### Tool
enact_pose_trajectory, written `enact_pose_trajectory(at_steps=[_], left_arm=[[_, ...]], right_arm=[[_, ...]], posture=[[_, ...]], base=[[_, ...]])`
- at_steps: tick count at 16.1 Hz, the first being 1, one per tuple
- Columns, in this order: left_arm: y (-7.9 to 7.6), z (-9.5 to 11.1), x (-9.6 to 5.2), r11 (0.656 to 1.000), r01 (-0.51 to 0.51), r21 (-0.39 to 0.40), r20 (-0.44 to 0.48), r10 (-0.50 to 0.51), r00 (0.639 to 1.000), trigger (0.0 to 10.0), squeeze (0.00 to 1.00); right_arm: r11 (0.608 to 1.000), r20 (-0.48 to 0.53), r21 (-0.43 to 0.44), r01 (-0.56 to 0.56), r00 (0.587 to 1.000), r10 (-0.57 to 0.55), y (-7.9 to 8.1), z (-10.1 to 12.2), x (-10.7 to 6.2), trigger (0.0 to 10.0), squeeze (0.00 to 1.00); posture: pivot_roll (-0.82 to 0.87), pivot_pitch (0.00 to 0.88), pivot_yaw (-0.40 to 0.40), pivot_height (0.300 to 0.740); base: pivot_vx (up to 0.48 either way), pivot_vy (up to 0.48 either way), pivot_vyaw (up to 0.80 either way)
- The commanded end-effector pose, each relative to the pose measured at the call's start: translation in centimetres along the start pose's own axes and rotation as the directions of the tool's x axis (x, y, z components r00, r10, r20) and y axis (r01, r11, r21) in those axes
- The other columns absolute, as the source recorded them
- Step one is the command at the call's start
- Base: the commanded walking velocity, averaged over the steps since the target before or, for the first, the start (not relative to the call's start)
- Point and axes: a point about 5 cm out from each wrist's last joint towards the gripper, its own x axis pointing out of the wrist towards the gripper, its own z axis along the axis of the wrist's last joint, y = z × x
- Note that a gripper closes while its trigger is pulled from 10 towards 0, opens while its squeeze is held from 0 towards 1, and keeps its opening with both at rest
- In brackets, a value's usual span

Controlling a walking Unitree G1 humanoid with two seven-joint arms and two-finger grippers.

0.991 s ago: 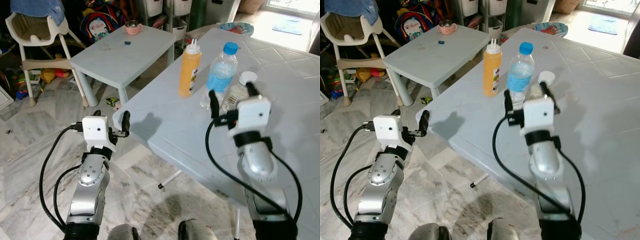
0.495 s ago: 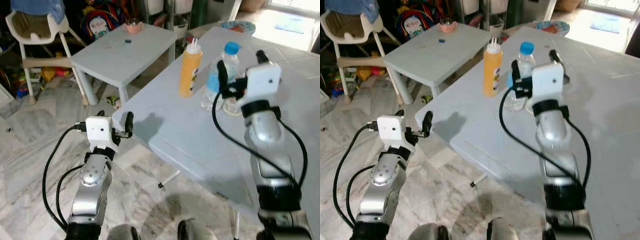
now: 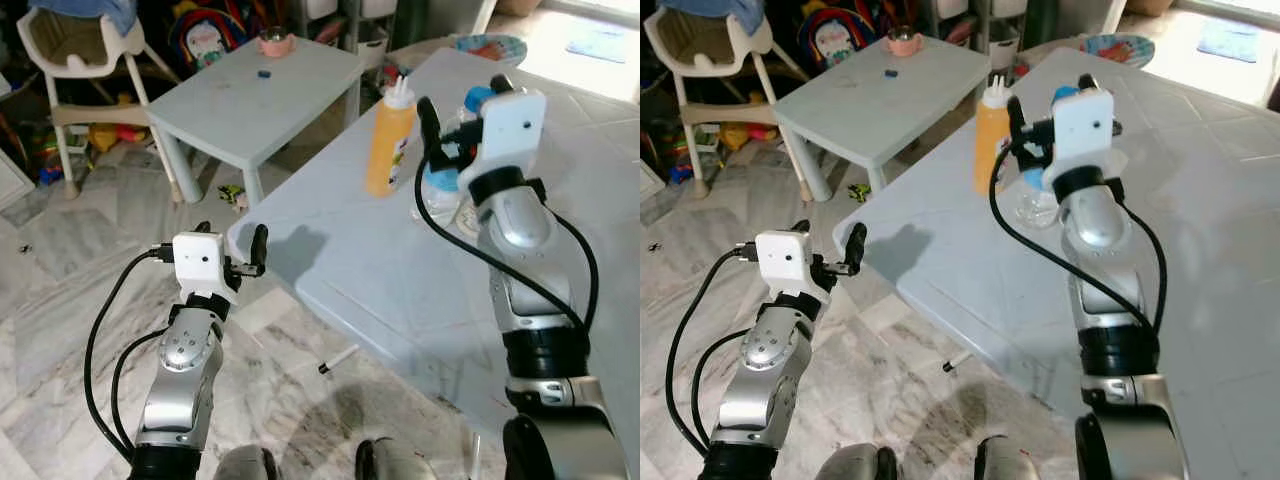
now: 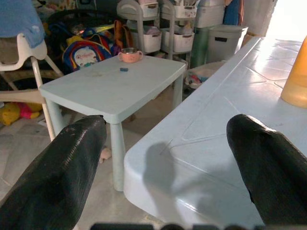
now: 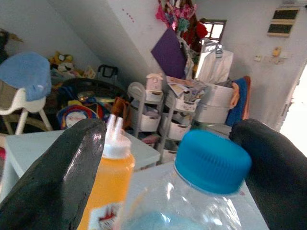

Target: Restocking fridge

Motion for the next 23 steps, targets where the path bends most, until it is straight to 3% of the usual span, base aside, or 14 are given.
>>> enact_pose_trajectory(at_steps=[1,6,12,16,23], left_arm=[[0.1,0.4,0.0,1.0,0.003,0.012,0.008,-0.003,1.0,10.0,0.0],[0.0,0.3,0.0,1.0,0.011,0.011,-0.001,-0.011,1.0,10.0,0.0],[-0.2,0.1,0.1,1.0,0.026,0.007,-0.012,-0.026,1.0,10.0,0.0],[-0.3,0.0,0.2,0.999,0.035,0.005,-0.021,-0.035,0.999,10.0,0.0],[-0.3,-0.6,0.6,1.0,-0.017,0.016,-0.067,0.018,0.998,10.0,0.0]], right_arm=[[0.999,0.015,0.019,-0.031,0.999,0.031,0.7,1.0,0.6,0.0,0.0],[1.0,-0.043,0.019,-0.012,0.999,0.013,1.0,1.3,0.8,0.0,0.0],[0.997,-0.126,-0.004,0.073,0.989,-0.073,-0.3,1.0,0.5,0.0,0.0],[0.997,-0.157,-0.02,0.077,0.984,-0.08,-0.4,0.6,0.1,0.0,0.0],[0.995,-0.132,-0.028,0.094,0.986,-0.097,-0.6,0.7,0.1,0.0,0.0]], posture=[[0.0,0.084,0.06,0.74],[0.0,0.087,0.06,0.74],[0.0,0.085,0.06,0.74],[0.0,0.083,0.061,0.74],[0.0,0.073,0.061,0.74]], base=[[0.0,0.0,0.0],[0.0,0.0,0.0],[0.0,0.0,0.0],[0.0,0.0,0.0],[0.0,0.0,0.0]])
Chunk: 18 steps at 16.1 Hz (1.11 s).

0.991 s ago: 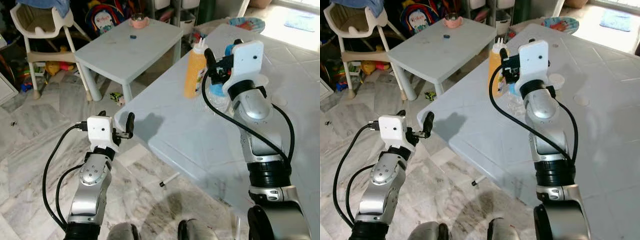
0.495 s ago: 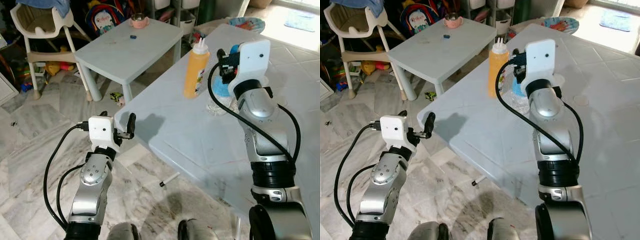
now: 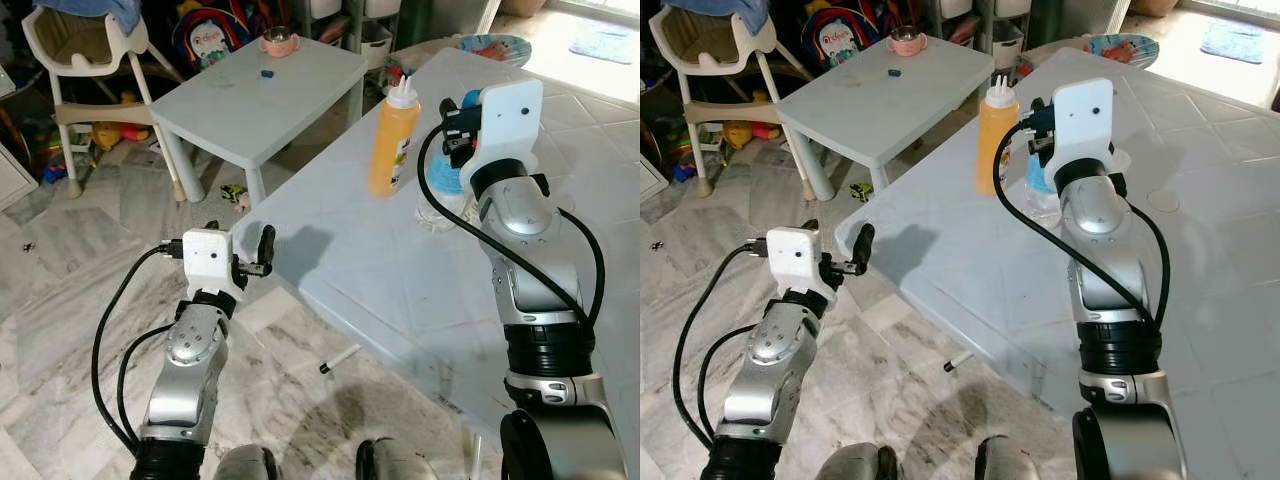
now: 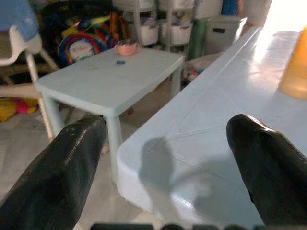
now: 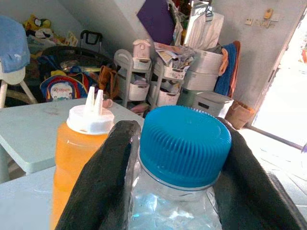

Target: Restocking fridge

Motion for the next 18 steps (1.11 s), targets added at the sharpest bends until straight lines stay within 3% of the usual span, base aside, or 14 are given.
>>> enact_pose_trajectory(at_steps=[1,2,3,4,9,18], left_arm=[[0.2,-0.2,0.2,1.0,-0.012,0.018,-0.014,0.012,1.0,10.0,0.0],[0.2,-0.1,0.3,1.0,-0.013,0.02,-0.011,0.013,1.0,10.0,0.0],[0.3,-0.1,0.3,1.0,-0.016,0.019,-0.01,0.016,1.0,10.0,0.0],[0.4,-0.2,0.2,1.0,-0.019,0.019,-0.017,0.02,1.0,10.0,0.0],[0.4,-0.5,0.4,0.999,-0.024,0.025,-0.029,0.025,0.999,10.0,0.0],[0.4,-0.5,1.2,0.999,-0.031,0.033,-0.028,0.031,0.999,10.0,0.0]], right_arm=[[0.999,0.077,0.032,0.004,0.997,-0.006,0.1,1.3,0.0,0.3,0.0],[0.997,0.131,0.068,-0.036,0.991,0.026,0.7,2.0,-0.2,2.0,0.0],[0.992,0.161,0.088,-0.091,0.984,0.076,1.7,2.5,-0.7,7.8,0.0],[0.986,0.17,0.116,-0.123,0.98,0.103,2.5,2.5,-1.4,10.0,0.0],[0.975,0.155,0.161,-0.155,0.979,0.13,3.6,1.6,-2.9,10.0,0.0],[0.978,0.137,0.161,-0.132,0.984,0.11,3.3,0.4,-4.2,10.0,0.0]], posture=[[0.0,0.073,0.062,0.74],[0.0,0.074,0.062,0.74],[0.0,0.073,0.061,0.74],[0.0,0.069,0.06,0.74],[-0.01,0.04,0.059,0.74],[-0.02,0.016,0.067,0.74]], base=[[0.0,0.0,0.0],[0.0,0.0,0.0],[0.0,0.0,0.0],[0.0,0.0,0.0],[-0.154,0.0,0.0],[-0.273,0.0,0.0]])
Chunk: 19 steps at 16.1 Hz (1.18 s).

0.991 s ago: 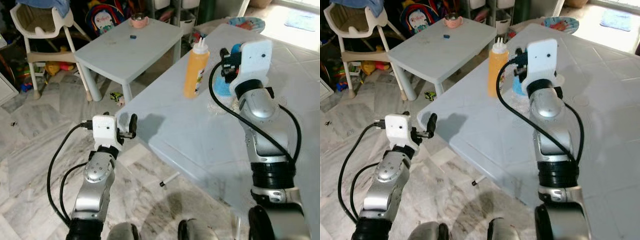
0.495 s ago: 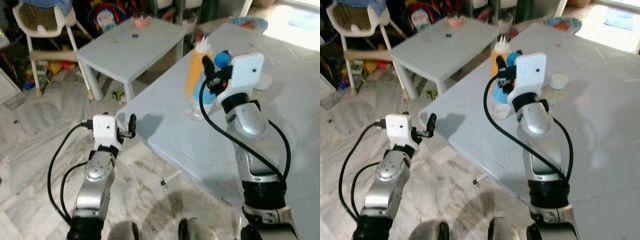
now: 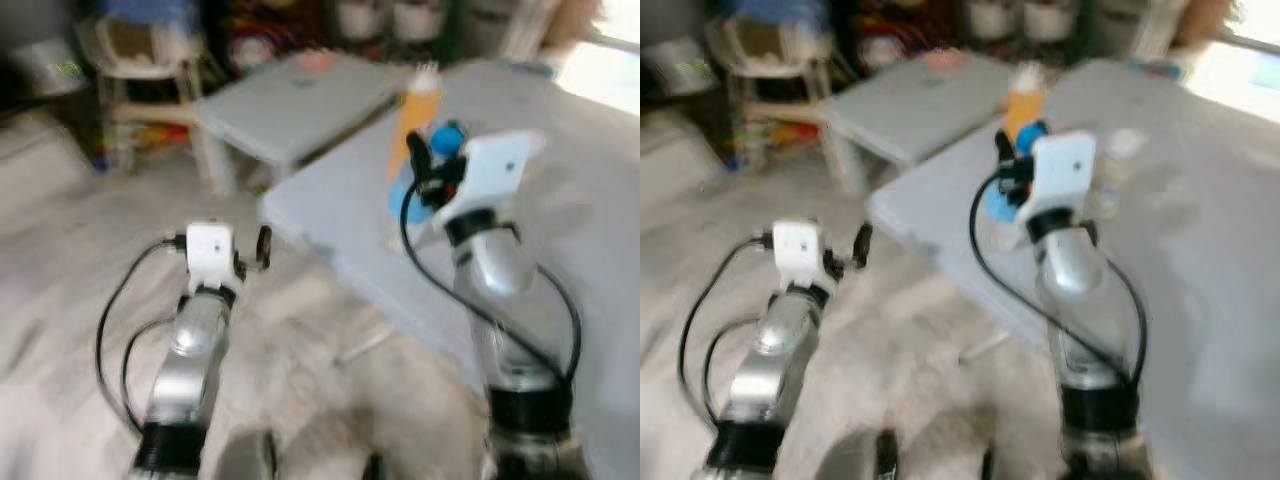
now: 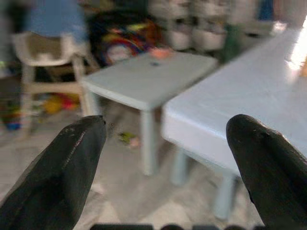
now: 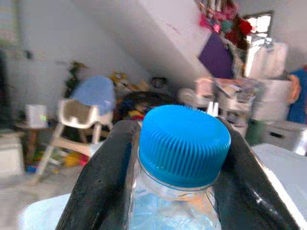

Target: Restocking fridge

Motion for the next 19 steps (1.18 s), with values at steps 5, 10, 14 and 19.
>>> enact_pose_trajectory(at_steps=[5,10,14,19], left_arm=[[0.4,-0.4,-0.1,0.999,-0.023,0.022,-0.014,0.023,1.0,10.0,0.0],[0.9,-1.0,-0.4,0.999,-0.037,0.032,-0.031,0.038,0.999,10.0,0.0],[1.0,-1.5,-0.6,0.998,-0.045,0.041,-0.046,0.047,0.998,10.0,0.0],[2.5,-3.2,-1.5,0.996,-0.069,0.061,-0.095,0.074,0.993,10.0,0.0]], right_arm=[[1.0,0.011,-0.012,-0.006,1.0,0.007,0.0,-0.3,-0.3,10.0,0.0],[1.0,-0.033,0.03,0.007,0.999,-0.006,-0.2,-1.7,-1.6,10.0,0.0],[1.0,-0.103,-0.009,-0.009,0.995,0.008,-0.1,-3.8,-2.6,10.0,0.0],[0.998,-0.176,-0.02,-0.067,0.982,0.063,0.6,-6.3,-4.1,10.0,0.0]], posture=[[-0.01,0.015,0.062,0.74],[-0.01,0.019,0.061,0.74],[-0.01,0.02,0.062,0.74],[0.0,0.023,0.062,0.74]], base=[[-0.277,0.0,0.0],[-0.261,0.0,0.0],[0.0,0.0,0.0],[0.0,0.0,0.62]])
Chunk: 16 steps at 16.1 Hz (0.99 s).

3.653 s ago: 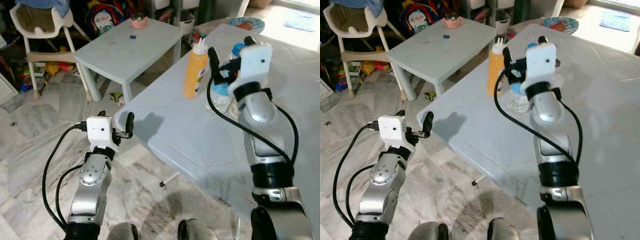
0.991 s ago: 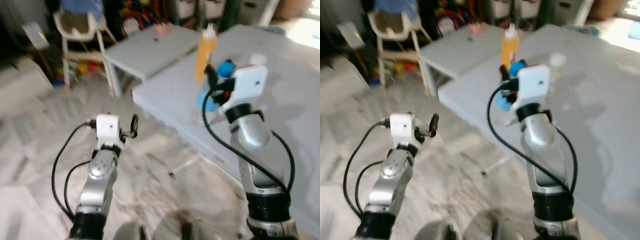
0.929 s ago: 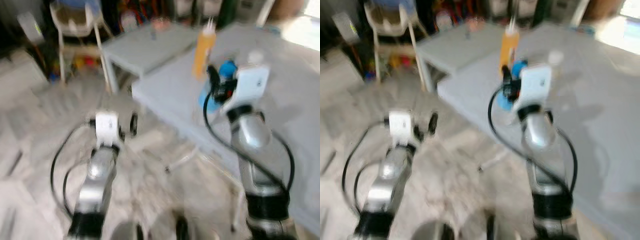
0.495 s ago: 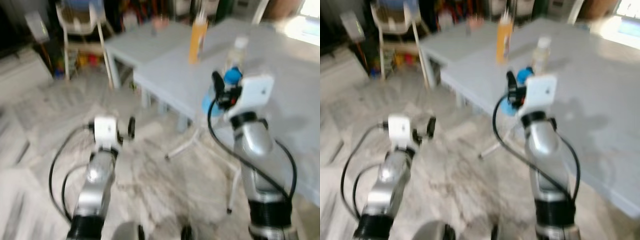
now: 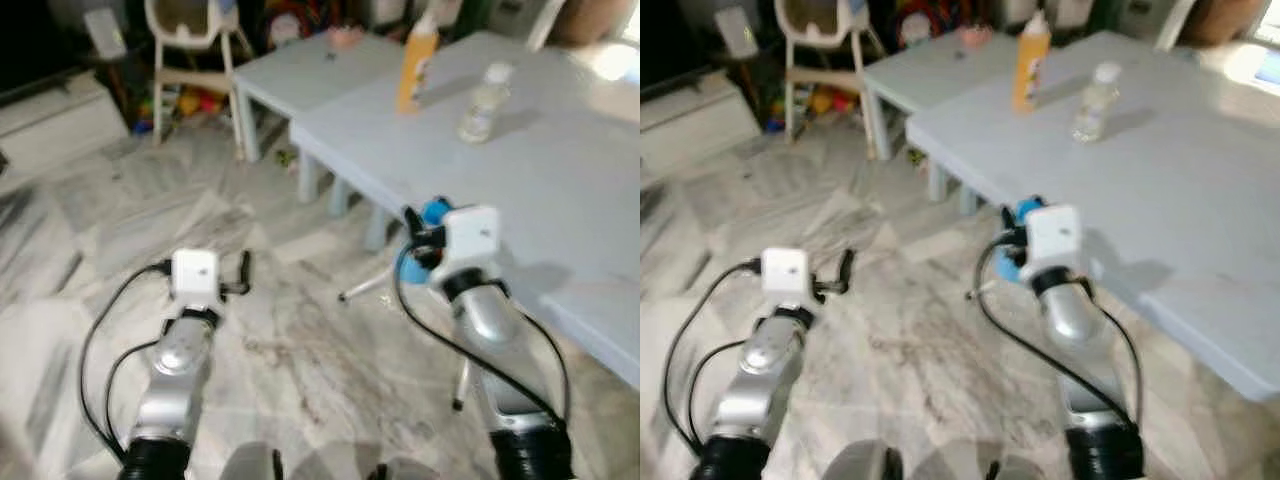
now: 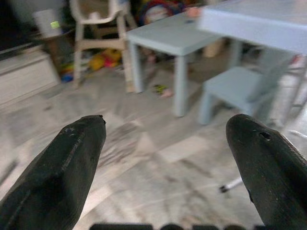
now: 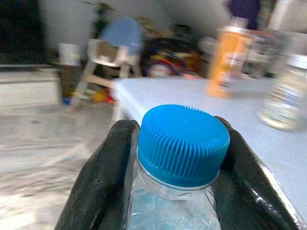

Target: Restocking fridge

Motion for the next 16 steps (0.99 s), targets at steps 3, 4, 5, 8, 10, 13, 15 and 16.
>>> enact_pose_trajectory(at_steps=[3,4,5,8,10,13,15,16], left_arm=[[-0.1,0.3,0.5,1.0,0.002,0.011,0.017,-0.002,1.0,10.0,0.0],[0.0,0.3,0.6,1.0,0.002,0.011,0.019,-0.002,1.0,10.0,0.0],[0.0,0.4,0.7,1.0,0.001,0.01,0.022,-0.002,1.0,10.0,0.0],[0.2,0.1,0.5,1.0,-0.011,0.021,0.02,0.011,1.0,10.0,0.0],[0.0,-0.2,0.1,1.0,-0.006,0.022,0.012,0.006,1.0,10.0,0.0],[-0.3,-0.4,0.3,1.0,-0.013,0.009,0.008,0.013,1.0,10.0,0.0],[-0.5,-0.3,0.5,1.0,-0.024,-0.008,0.01,0.024,1.0,10.0,0.0],[-0.5,-0.2,0.7,0.999,-0.032,-0.013,0.013,0.032,0.999,10.0,0.0]], right_arm=[[0.999,0.047,0.001,-0.04,0.998,0.04,0.7,0.4,0.4,10.0,0.0],[0.999,0.049,0.002,-0.051,0.998,0.051,0.8,0.4,0.5,10.0,0.0],[0.998,0.051,0.0,-0.059,0.997,0.059,0.9,0.4,0.5,10.0,0.0],[0.998,-0.002,-0.019,-0.06,0.998,0.06,0.9,-1.7,-0.5,10.0,0.0],[0.999,-0.026,-0.01,-0.052,0.998,0.051,0.7,-2.6,-1.3,10.0,0.0],[0.999,-0.036,0.006,-0.039,0.999,0.04,0.7,-3.2,-1.6,10.0,0.0],[1.0,-0.045,0.024,-0.01,0.999,0.011,0.3,-3.8,-1.7,10.0,0.0],[1.0,-0.045,0.024,-0.011,0.999,0.012,0.4,-4.0,-1.6,10.0,0.0]], posture=[[0.0,0.02,0.061,0.74],[0.01,0.02,0.063,0.74],[0.01,0.022,0.061,0.74],[0.01,0.019,0.061,0.74],[0.01,0.015,0.058,0.74],[0.0,0.0,0.041,0.74],[0.01,0.0,0.042,0.74],[0.01,0.0,0.042,0.74]], base=[[0.0,0.0,0.8],[0.0,0.0,0.8],[0.0,0.0,0.8],[0.0,0.0,0.8],[0.0,0.0,0.8],[0.0,0.0,0.8],[0.0,0.0,0.8],[0.0,0.0,0.8]])
